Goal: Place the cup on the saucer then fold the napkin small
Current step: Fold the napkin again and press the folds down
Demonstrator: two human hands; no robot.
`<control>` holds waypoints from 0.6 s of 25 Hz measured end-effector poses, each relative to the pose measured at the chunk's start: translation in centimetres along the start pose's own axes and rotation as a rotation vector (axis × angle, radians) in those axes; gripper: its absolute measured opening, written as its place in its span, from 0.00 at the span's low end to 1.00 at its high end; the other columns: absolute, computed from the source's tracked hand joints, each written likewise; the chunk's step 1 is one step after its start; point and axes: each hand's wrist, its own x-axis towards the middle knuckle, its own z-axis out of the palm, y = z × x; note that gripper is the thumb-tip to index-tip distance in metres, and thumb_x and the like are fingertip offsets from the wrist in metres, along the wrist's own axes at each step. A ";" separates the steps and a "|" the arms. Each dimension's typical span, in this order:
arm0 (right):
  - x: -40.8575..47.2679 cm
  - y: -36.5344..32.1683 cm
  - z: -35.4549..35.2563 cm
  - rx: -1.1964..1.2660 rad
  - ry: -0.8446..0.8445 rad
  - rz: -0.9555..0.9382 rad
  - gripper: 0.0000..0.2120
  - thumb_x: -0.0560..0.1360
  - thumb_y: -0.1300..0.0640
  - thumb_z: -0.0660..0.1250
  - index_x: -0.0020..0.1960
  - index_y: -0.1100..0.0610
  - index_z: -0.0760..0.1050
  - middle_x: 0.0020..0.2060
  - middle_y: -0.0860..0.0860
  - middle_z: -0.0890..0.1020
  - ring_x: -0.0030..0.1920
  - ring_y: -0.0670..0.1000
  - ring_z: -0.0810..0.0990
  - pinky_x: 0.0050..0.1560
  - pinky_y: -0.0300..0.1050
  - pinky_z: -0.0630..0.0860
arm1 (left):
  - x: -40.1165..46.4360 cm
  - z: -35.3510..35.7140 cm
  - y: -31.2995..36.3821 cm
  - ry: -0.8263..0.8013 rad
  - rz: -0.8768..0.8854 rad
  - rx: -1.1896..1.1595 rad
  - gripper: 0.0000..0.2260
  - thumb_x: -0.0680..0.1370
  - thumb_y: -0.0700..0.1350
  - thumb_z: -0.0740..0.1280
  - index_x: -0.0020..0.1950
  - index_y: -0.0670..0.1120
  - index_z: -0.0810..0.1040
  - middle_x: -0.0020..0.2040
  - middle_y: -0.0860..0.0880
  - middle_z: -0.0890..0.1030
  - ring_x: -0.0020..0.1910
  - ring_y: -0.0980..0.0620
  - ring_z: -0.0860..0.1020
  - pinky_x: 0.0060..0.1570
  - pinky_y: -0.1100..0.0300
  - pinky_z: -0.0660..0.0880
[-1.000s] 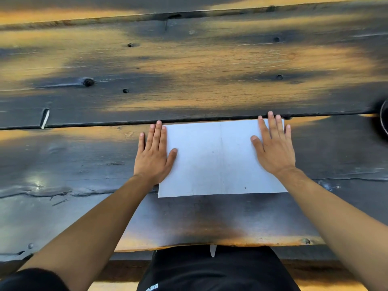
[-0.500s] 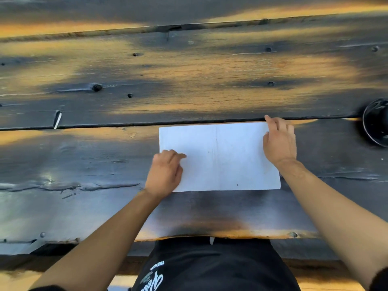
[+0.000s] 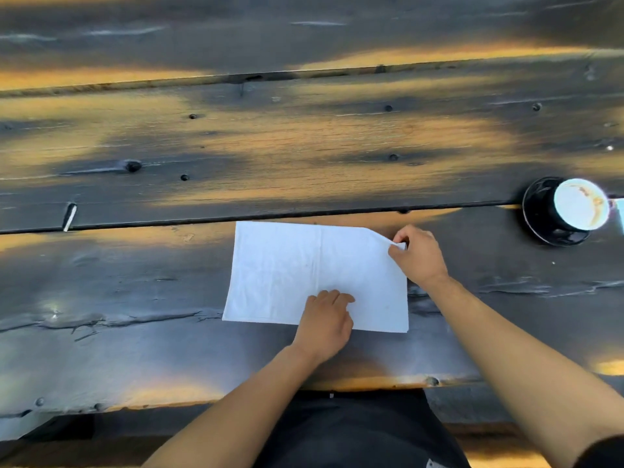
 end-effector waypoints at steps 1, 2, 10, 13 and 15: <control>-0.8 -0.2 0.0 0.084 -0.003 0.036 0.02 0.73 0.57 0.66 0.44 0.53 0.74 0.43 0.47 0.80 0.48 0.51 0.75 0.39 0.42 0.70 | -0.2 0.1 0.4 0.027 -0.040 -0.036 0.18 0.82 0.49 0.59 0.70 0.48 0.73 0.60 0.50 0.78 0.60 0.48 0.75 0.62 0.52 0.69; -1.5 -0.4 0.0 0.156 -0.004 0.075 0.03 0.73 0.56 0.67 0.45 0.52 0.73 0.42 0.47 0.80 0.44 0.49 0.76 0.36 0.41 0.70 | -0.3 0.1 0.7 0.060 -0.085 -0.075 0.19 0.82 0.52 0.59 0.71 0.49 0.73 0.60 0.51 0.78 0.60 0.50 0.75 0.64 0.53 0.70; -8.9 -5.9 2.0 0.839 -0.151 0.321 0.22 0.74 0.63 0.72 0.66 0.53 0.71 0.48 0.54 0.82 0.44 0.51 0.85 0.40 0.43 0.82 | -2.2 -0.7 3.8 0.187 -0.303 -0.385 0.42 0.69 0.67 0.69 0.77 0.50 0.60 0.67 0.53 0.70 0.64 0.53 0.72 0.65 0.54 0.72; -10.7 -8.3 2.8 0.885 -0.201 0.247 0.26 0.73 0.65 0.72 0.65 0.46 0.70 0.41 0.55 0.79 0.41 0.48 0.85 0.42 0.43 0.83 | -3.7 -1.2 4.0 0.310 -0.452 -0.445 0.40 0.69 0.66 0.69 0.75 0.51 0.61 0.68 0.52 0.72 0.65 0.52 0.73 0.65 0.52 0.73; -11.3 -9.8 3.0 0.921 -0.214 0.182 0.23 0.74 0.67 0.71 0.61 0.46 0.72 0.41 0.57 0.81 0.43 0.51 0.86 0.42 0.45 0.84 | -4.7 -1.3 3.3 0.326 -0.558 -0.478 0.33 0.72 0.57 0.69 0.74 0.48 0.64 0.69 0.50 0.74 0.67 0.49 0.74 0.65 0.52 0.73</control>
